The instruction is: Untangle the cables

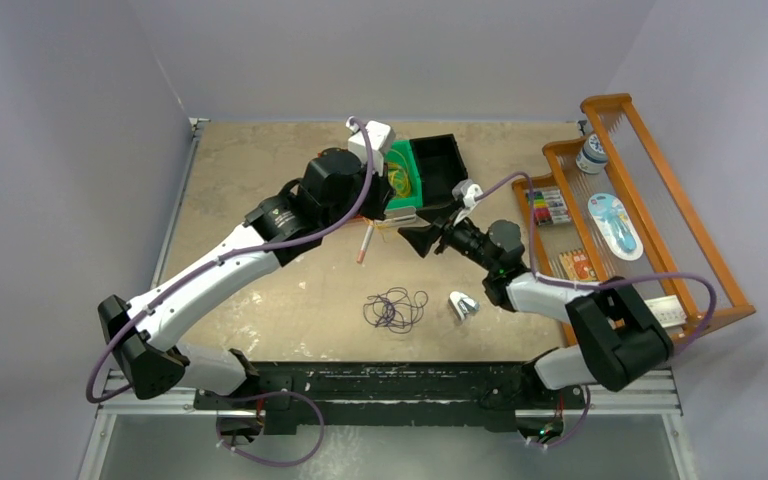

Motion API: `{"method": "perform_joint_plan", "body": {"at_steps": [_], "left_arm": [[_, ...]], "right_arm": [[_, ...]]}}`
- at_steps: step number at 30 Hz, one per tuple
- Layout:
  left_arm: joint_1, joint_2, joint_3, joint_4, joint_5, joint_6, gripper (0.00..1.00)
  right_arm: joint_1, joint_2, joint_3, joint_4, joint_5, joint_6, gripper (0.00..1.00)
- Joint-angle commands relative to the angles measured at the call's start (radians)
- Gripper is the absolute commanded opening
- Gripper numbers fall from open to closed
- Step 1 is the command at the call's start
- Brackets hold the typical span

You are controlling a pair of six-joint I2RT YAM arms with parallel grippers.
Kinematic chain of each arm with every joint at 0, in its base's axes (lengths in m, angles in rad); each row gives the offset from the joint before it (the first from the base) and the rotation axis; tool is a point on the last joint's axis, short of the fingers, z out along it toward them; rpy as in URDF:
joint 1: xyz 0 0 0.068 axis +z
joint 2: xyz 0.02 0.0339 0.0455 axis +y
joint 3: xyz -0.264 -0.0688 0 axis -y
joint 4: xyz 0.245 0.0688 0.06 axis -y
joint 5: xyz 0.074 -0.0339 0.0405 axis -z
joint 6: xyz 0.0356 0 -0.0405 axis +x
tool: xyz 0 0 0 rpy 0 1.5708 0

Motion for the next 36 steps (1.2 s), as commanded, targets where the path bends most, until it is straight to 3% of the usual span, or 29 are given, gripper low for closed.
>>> {"method": "perform_joint_plan", "body": {"at_steps": [1,18,20,24,26,29,31,36], "left_arm": [[0.005,-0.050,0.016,0.059,0.050,0.024,0.00],[0.005,-0.050,-0.005,0.064,0.098,0.030,0.00],[0.005,-0.052,-0.007,0.066,0.101,0.030,0.00],[0.006,-0.067,-0.016,0.063,0.090,0.031,0.00],[0.005,-0.082,-0.022,0.055,0.071,0.033,0.00],[0.007,-0.107,-0.033,0.040,0.027,0.037,0.00],[0.013,-0.124,-0.040,0.028,0.004,0.039,0.00],[0.045,-0.158,-0.051,0.002,-0.051,0.038,0.00]], "right_arm": [[-0.003,0.073,0.056,0.204,-0.097,0.056,0.69],[-0.003,0.258,0.162,0.338,-0.171,0.153,0.64],[-0.003,0.281,0.178,0.344,-0.174,0.170,0.58],[-0.003,0.310,0.194,0.346,-0.177,0.213,0.29],[-0.004,0.292,0.196,0.279,-0.110,0.203,0.16],[-0.003,0.246,0.187,0.181,0.004,0.168,0.05],[-0.003,0.210,0.188,0.069,0.109,0.137,0.00],[-0.003,0.125,0.200,-0.146,0.338,0.066,0.00]]}}
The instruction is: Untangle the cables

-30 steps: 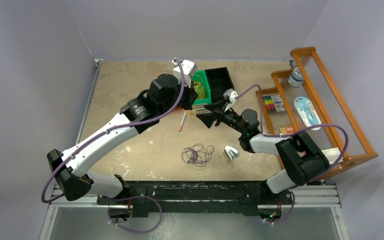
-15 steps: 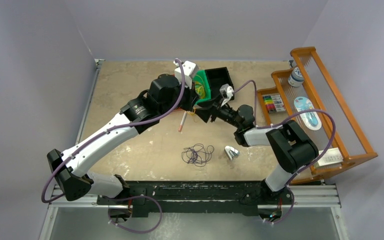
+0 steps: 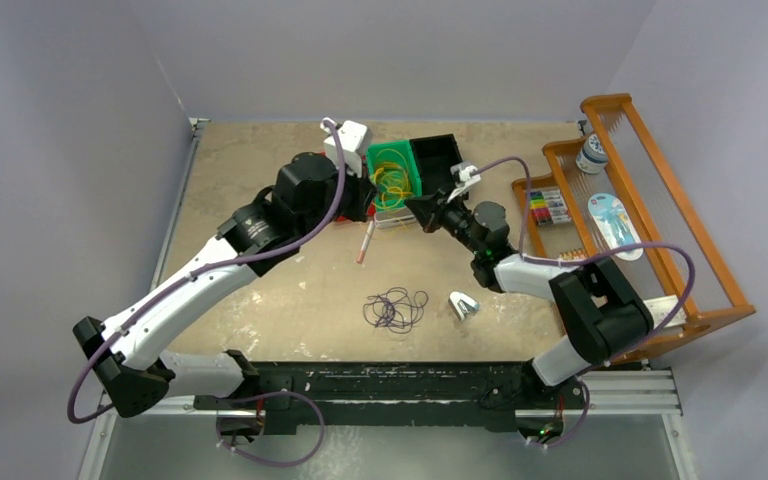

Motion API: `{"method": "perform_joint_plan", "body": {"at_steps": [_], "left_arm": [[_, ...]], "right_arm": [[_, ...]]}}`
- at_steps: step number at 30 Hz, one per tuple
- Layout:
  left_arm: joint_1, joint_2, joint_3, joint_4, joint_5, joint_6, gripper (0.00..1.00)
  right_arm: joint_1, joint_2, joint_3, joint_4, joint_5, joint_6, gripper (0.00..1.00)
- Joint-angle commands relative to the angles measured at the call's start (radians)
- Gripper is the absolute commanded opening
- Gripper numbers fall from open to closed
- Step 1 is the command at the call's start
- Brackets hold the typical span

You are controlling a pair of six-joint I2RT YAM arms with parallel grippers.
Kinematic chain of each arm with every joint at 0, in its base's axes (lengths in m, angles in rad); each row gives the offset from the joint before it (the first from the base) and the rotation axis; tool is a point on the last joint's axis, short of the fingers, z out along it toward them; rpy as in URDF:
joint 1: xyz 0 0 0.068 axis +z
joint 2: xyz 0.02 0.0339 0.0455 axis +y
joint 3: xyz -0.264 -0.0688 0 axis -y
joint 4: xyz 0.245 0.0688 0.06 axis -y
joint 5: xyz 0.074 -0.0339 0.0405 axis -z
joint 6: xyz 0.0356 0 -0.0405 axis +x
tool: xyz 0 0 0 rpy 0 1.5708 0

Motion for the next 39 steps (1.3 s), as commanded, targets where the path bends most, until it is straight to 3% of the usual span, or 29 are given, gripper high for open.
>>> {"method": "perform_joint_plan", "body": {"at_steps": [1,12,23,28,39], "left_arm": [[0.038,-0.053,-0.008,0.004,-0.075,0.020,0.00],[0.156,-0.090,-0.017,-0.038,-0.096,0.017,0.00],[0.193,-0.081,0.011,-0.073,-0.257,-0.018,0.00],[0.207,-0.052,0.024,-0.039,-0.227,-0.031,0.00],[0.210,0.144,0.136,0.176,-0.034,-0.057,0.00]], "right_arm": [[-0.003,-0.093,0.041,-0.195,0.271,-0.088,0.00],[-0.007,-0.184,0.044,-0.382,0.534,-0.150,0.00],[-0.027,-0.198,0.010,-0.444,0.597,-0.154,0.00],[-0.036,-0.242,0.006,-0.452,0.561,-0.166,0.00],[-0.043,-0.346,0.101,-0.501,0.268,-0.164,0.00]]}}
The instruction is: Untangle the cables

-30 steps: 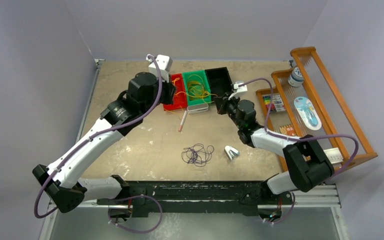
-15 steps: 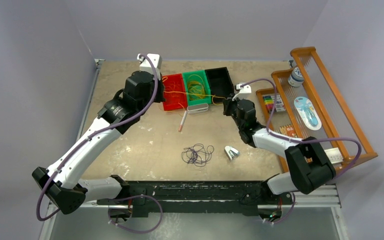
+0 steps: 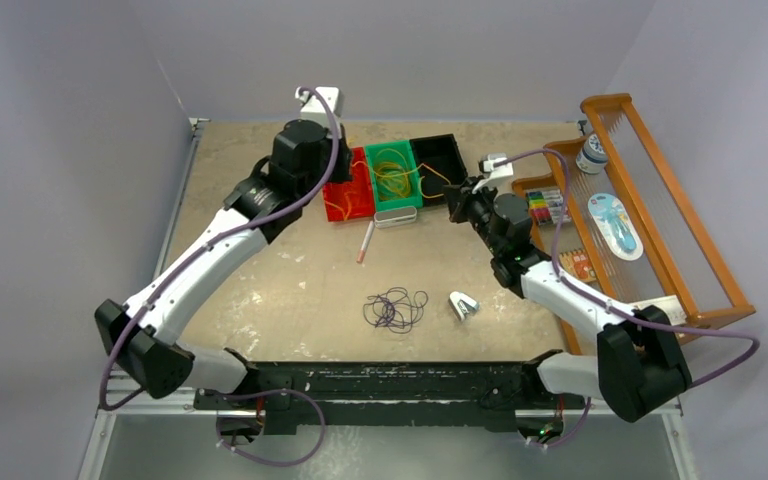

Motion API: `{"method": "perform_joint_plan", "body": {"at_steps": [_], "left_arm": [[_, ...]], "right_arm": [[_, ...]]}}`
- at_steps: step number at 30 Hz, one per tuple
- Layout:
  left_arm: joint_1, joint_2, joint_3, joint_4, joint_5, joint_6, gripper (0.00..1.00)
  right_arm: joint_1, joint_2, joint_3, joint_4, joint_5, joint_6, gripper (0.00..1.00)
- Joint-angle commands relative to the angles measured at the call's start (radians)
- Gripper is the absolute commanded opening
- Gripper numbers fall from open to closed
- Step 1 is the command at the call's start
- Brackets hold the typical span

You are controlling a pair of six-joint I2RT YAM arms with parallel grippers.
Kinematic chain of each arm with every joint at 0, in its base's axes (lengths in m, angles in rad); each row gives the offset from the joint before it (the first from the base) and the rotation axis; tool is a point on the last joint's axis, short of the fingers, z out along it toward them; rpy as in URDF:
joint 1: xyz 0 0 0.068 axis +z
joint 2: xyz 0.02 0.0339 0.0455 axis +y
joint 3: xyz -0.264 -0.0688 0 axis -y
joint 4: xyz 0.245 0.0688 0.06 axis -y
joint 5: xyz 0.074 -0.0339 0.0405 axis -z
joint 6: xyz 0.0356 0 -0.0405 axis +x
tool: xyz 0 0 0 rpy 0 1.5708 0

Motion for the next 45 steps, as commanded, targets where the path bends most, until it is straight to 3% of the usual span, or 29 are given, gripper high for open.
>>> {"method": "perform_joint_plan", "body": {"at_steps": [1,14,28,45], "left_arm": [[0.008,0.086,0.111,0.148,0.087,-0.025,0.00],[0.074,0.406,0.297,0.363,0.188,-0.016,0.00],[0.155,0.603,0.419,0.376,0.265,-0.007,0.00],[0.120,0.804,0.554,0.404,0.442,-0.141,0.00]], "right_arm": [[-0.003,-0.013,0.100,-0.037,-0.119,-0.001,0.00],[-0.008,0.027,0.256,-0.155,-0.185,-0.074,0.00],[-0.008,0.103,0.193,0.005,-0.118,-0.106,0.00],[-0.010,0.039,0.097,0.012,0.006,-0.034,0.00]]}}
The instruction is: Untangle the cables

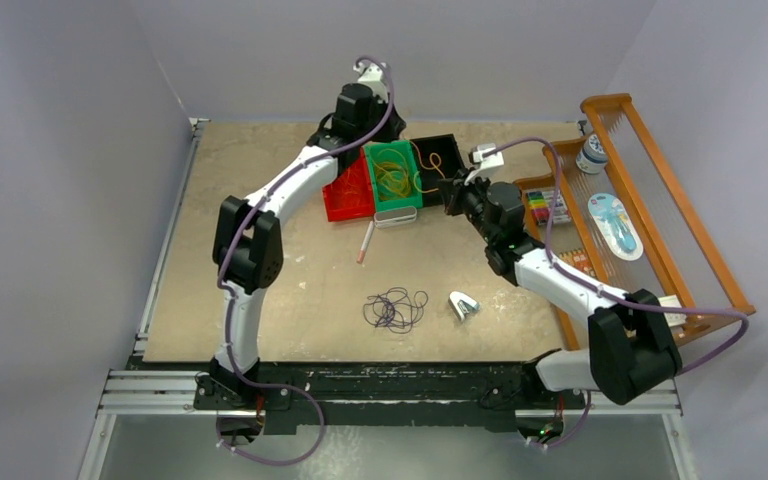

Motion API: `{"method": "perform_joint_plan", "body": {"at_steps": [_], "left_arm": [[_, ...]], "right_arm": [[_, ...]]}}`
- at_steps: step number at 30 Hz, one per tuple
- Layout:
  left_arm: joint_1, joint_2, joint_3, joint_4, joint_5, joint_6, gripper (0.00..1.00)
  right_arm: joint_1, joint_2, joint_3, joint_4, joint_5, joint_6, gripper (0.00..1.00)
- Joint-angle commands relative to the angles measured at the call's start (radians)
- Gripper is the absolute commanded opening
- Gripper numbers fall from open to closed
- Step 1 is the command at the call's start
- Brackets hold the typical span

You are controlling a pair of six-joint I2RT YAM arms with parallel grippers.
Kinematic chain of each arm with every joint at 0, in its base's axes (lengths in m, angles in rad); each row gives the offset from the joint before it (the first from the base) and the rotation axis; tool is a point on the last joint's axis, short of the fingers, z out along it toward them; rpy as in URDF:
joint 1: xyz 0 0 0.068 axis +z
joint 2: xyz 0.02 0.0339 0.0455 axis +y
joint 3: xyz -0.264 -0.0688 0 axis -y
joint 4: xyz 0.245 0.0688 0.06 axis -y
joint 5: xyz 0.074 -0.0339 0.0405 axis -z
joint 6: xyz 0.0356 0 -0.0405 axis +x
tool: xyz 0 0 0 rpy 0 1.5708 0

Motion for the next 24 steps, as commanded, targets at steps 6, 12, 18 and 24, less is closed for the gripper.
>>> {"method": "perform_joint_plan", "body": {"at_steps": [6,12,18,24], "left_arm": [[-0.015,0.080,0.074,0.091,0.106,-0.081,0.00],[-0.010,0.035,-0.037,0.100,0.065,-0.060,0.00],[0.001,-0.055,-0.226,0.152,0.021,-0.070,0.00],[0.004,-0.078,-0.329,0.202,0.025,-0.098,0.00]], "right_arm": [[-0.003,-0.069,-0.020,0.042,0.077,-0.002,0.00],[-0.003,-0.066,-0.012,0.032,0.064,-0.011,0.00],[-0.003,-0.052,0.001,0.035,0.057,-0.016,0.00],[-0.003,-0.025,0.034,0.025,0.018,-0.013,0.00]]}}
